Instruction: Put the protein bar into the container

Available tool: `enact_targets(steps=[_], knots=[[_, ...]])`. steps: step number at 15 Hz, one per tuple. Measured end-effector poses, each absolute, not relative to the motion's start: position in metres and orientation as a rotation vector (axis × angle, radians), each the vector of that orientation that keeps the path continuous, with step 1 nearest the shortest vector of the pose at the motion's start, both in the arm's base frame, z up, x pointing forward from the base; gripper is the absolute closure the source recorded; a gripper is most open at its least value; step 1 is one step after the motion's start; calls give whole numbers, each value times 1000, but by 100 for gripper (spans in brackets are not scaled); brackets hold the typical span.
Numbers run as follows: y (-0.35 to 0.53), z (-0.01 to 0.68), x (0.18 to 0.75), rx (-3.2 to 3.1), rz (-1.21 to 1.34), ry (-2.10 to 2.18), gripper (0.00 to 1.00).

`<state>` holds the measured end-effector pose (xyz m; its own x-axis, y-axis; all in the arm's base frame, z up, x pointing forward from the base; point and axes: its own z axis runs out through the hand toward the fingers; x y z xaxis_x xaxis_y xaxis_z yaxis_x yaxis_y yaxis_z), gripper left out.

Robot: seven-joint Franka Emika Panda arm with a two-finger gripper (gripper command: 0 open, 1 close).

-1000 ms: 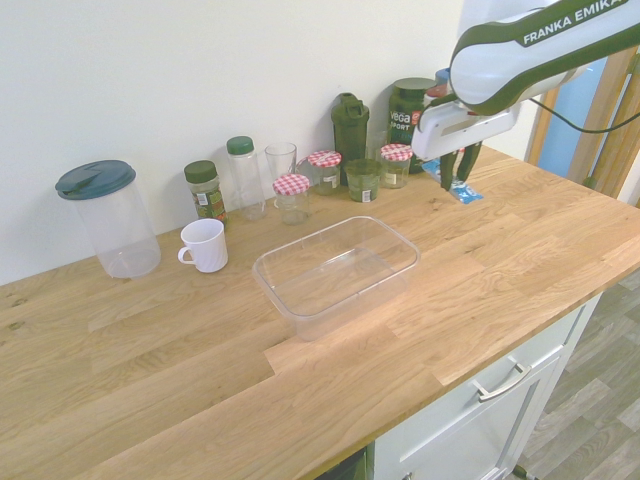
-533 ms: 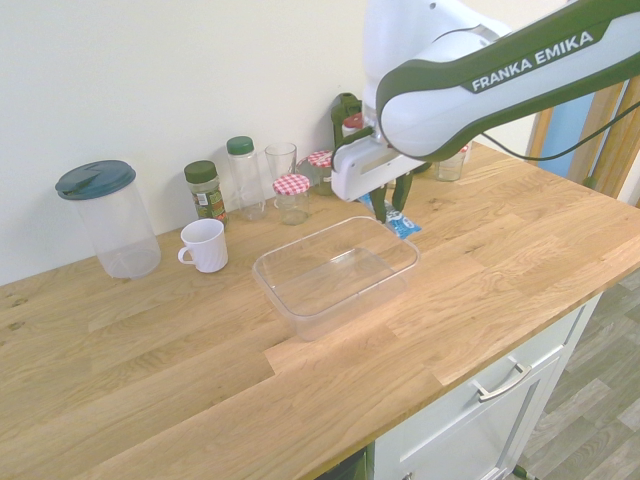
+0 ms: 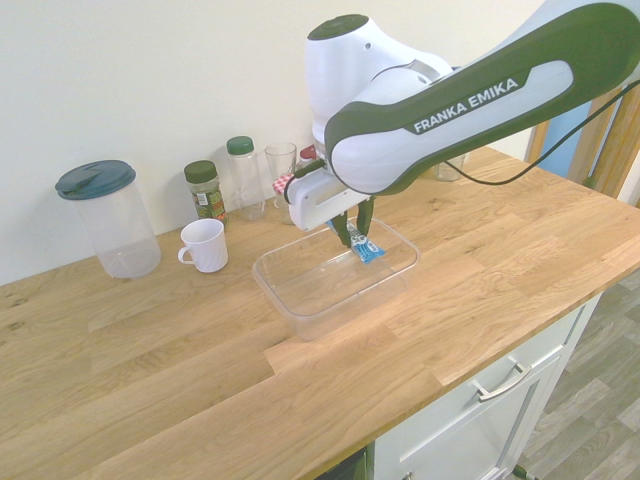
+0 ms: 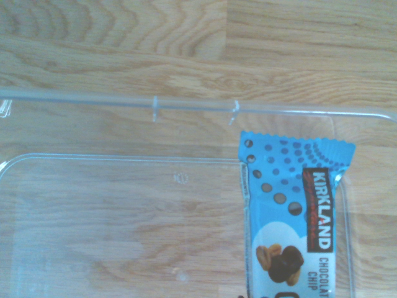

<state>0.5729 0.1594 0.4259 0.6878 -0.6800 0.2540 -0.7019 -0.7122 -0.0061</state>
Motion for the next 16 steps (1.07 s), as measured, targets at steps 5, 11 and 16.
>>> enact_targets(steps=[5, 11, 16], knots=[[159, 406, 578, 2788, 328, -1147, 100], [157, 392, 578, 2784, 312, -1137, 100], [154, 385, 576, 2774, 305, -1151, 0]])
